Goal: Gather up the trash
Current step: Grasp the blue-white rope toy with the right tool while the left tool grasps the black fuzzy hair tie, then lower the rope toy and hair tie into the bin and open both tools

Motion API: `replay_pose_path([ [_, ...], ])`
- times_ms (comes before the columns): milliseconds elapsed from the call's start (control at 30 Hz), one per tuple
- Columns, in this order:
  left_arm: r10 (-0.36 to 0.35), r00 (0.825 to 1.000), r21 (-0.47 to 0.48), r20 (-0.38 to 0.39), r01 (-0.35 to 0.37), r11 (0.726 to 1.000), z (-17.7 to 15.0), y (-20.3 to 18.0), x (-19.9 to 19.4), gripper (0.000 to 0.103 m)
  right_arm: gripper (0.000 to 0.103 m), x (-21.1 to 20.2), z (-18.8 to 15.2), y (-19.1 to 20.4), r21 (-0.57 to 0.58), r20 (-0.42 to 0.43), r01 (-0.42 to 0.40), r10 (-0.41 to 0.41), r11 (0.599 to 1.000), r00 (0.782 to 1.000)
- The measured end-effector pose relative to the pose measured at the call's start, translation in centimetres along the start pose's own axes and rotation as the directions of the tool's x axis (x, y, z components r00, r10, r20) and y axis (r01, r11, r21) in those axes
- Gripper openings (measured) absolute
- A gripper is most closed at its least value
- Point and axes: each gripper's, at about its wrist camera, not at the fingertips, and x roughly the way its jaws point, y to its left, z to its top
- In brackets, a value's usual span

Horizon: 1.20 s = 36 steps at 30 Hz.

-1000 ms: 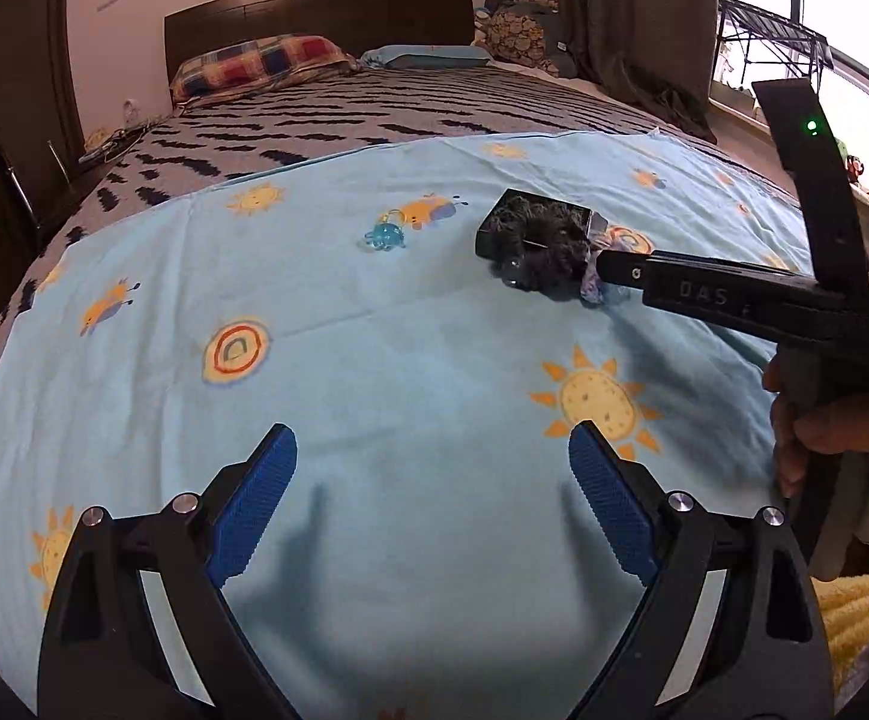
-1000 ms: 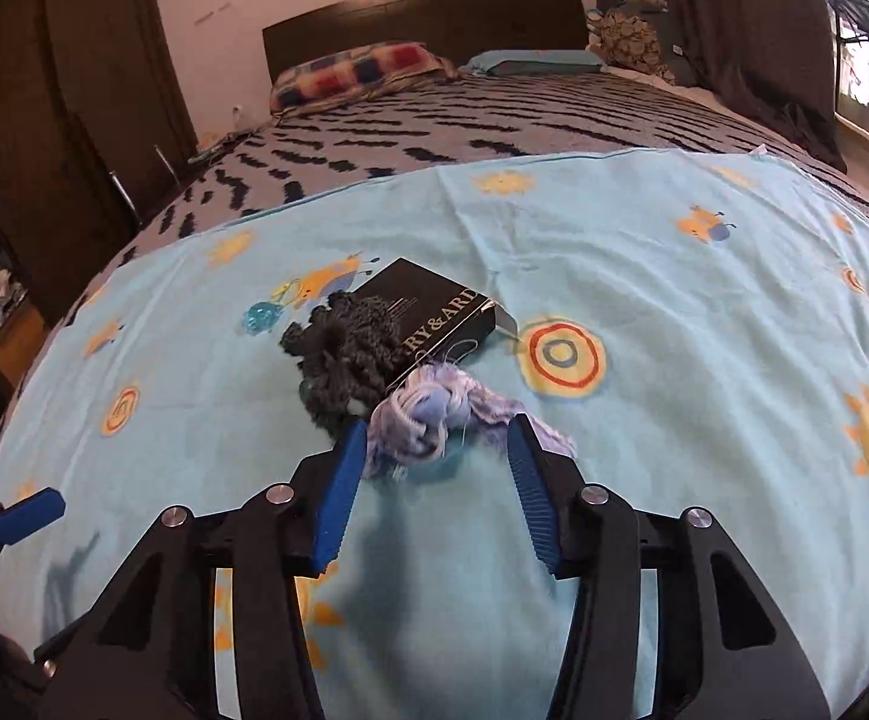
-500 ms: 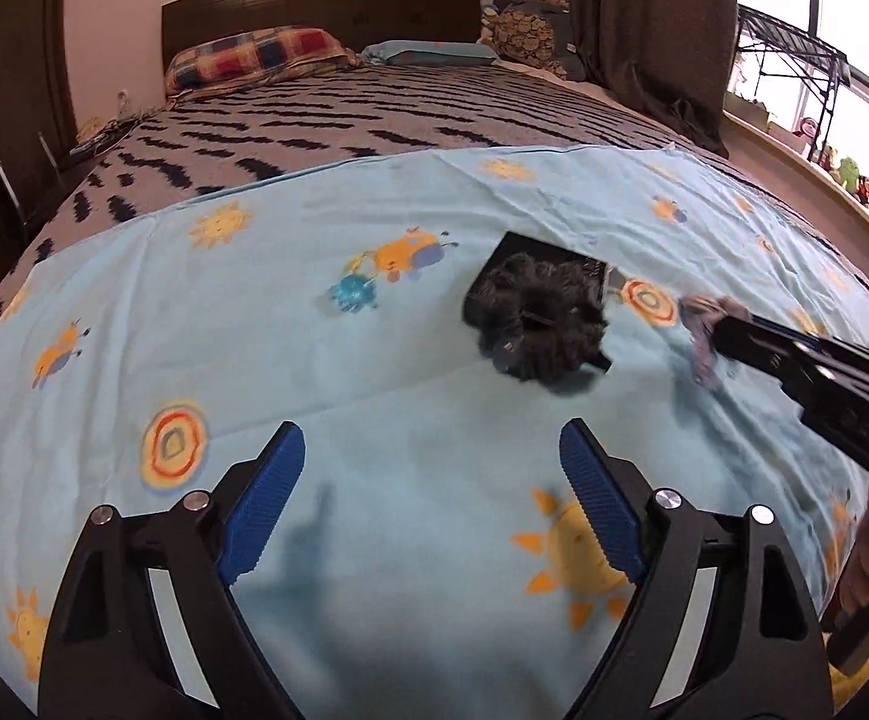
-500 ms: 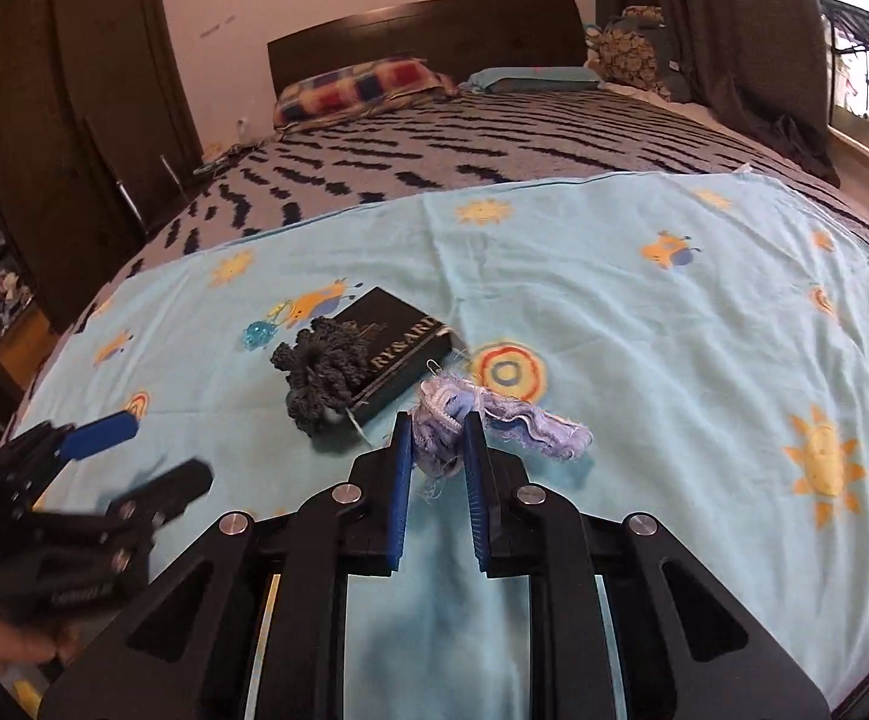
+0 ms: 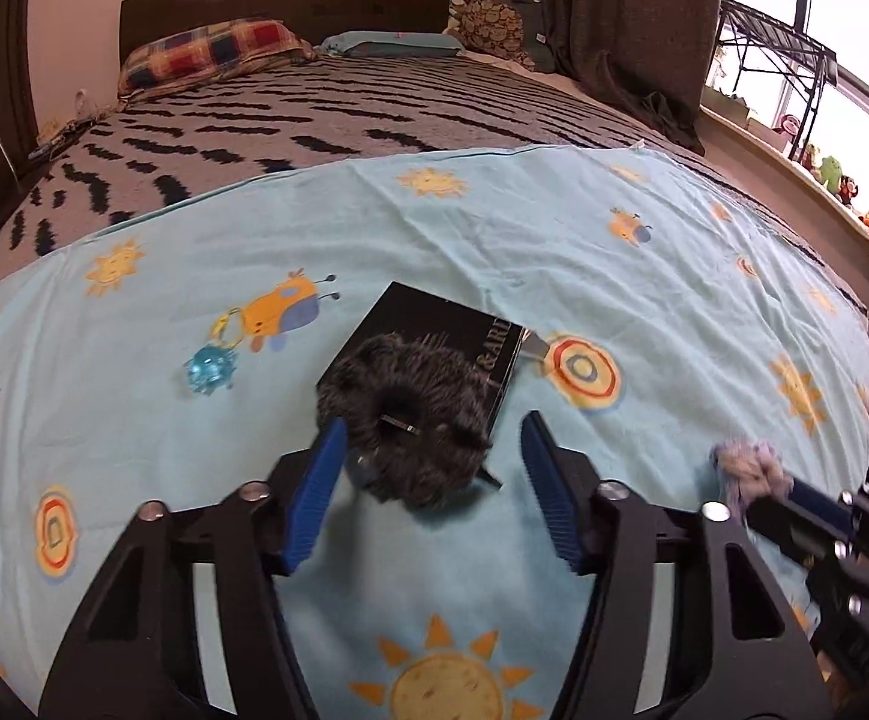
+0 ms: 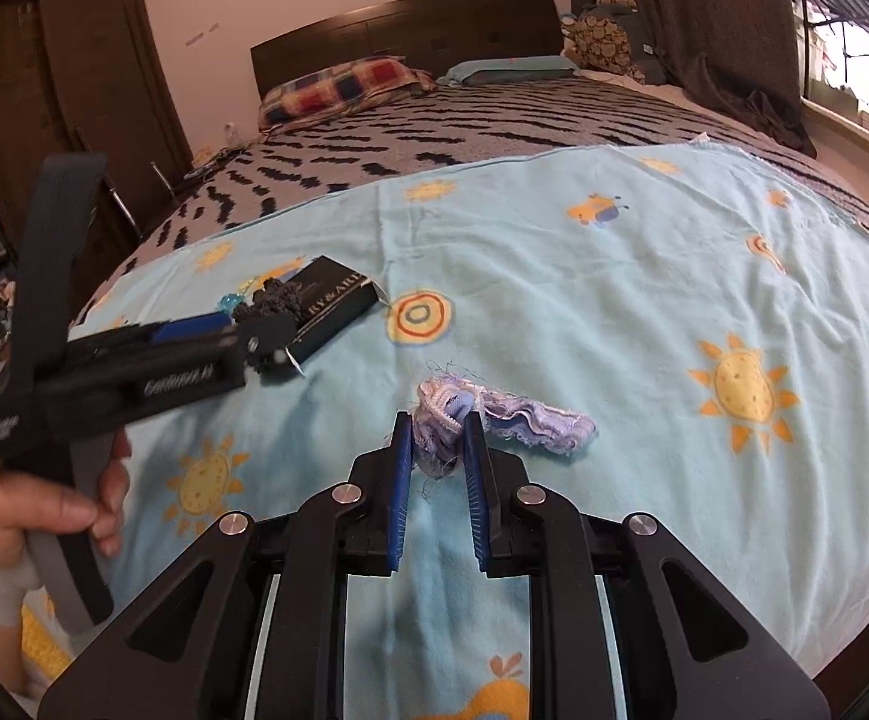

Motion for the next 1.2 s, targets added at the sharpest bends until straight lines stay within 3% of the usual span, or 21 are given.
replay_pose_path([
  [100, -0.014, 1.0, 0.001, -0.028, 0.014, 1.0, 0.2, -0.2, 1.0, 0.027, 0.018, -0.4, -0.4, 0.0, -0.005, 0.0, -0.004, 0.004, 1.0, 1.0],
  [233, -0.021, 0.999, 0.039, -0.031, 0.023, 0.999, -0.1, -0.7, 0.5, 0.015, 0.018, -1.2, -0.8, 0.4, -0.013, 0.012, -0.015, 0.015, 1.0, 1.0],
  [633, -0.016, 0.998, 0.126, 0.055, 0.009, 0.992, -5.1, -2.0, -8.5, 0.013, 0.018, -6.1, -4.4, 4.1, -0.08, 0.068, -0.074, 0.08, 0.994, 0.994],
  [967, -0.08, 0.99, 0.171, 0.113, 0.06, 0.983, -14.2, -3.2, -17.0, 0.013, 0.018, -12.1, -9.8, 5.7, -0.1, 0.111, -0.118, 0.129, 0.988, 0.985],
  [1200, -0.102, 0.99, 0.211, 0.095, 0.08, 0.974, -21.4, -4.2, -19.0, 0.013, 0.018, -15.0, -13.9, 5.8, -0.115, 0.125, -0.086, 0.1, 0.99, 0.987],
])
